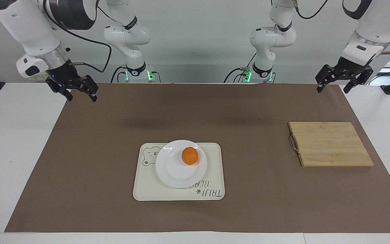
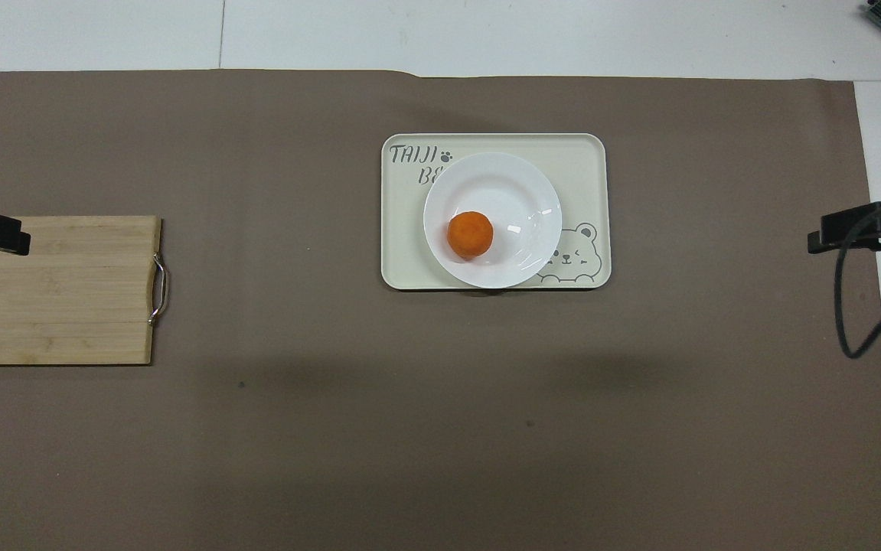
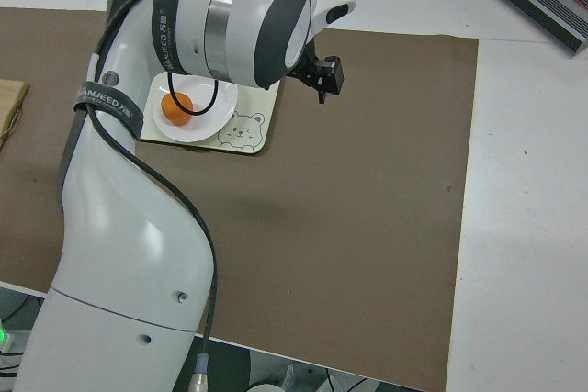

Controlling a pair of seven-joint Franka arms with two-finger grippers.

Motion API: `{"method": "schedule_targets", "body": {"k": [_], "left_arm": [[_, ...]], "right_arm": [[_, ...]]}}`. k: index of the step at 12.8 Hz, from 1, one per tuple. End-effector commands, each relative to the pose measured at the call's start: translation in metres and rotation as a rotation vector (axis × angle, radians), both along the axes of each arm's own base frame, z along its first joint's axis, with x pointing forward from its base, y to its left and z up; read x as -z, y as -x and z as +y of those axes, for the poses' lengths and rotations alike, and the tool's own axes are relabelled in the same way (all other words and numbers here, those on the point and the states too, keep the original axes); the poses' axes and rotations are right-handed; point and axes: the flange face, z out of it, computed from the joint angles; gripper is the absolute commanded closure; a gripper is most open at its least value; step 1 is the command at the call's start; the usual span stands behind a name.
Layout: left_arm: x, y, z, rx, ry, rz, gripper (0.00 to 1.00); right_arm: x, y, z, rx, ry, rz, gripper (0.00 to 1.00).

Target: Place orange and plate with both arms

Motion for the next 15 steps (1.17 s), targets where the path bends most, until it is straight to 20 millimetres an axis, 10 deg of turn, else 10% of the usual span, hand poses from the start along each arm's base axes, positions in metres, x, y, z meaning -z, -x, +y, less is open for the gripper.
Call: {"method": "schedule_targets", "body": {"k": [1, 5, 15], "left_arm": [[-0.001, 0.001, 0.002, -0.011, 0.013, -0.011, 0.0], [-0.001, 0.001, 0.002, -0.011, 0.013, -0.011, 0.0], [-0.001, 0.001, 0.002, -0.011, 0.013, -0.011, 0.0]], "right_arm": [[-0.028, 0.017, -0.009, 0.02, 0.068, 0.009, 0.0], [-0.022, 0.046, 0.005, -0.004, 0.075, 0.03, 0.0], [-0.049, 0.041, 0.025, -0.063, 0.095, -0.012, 0.0]]}}
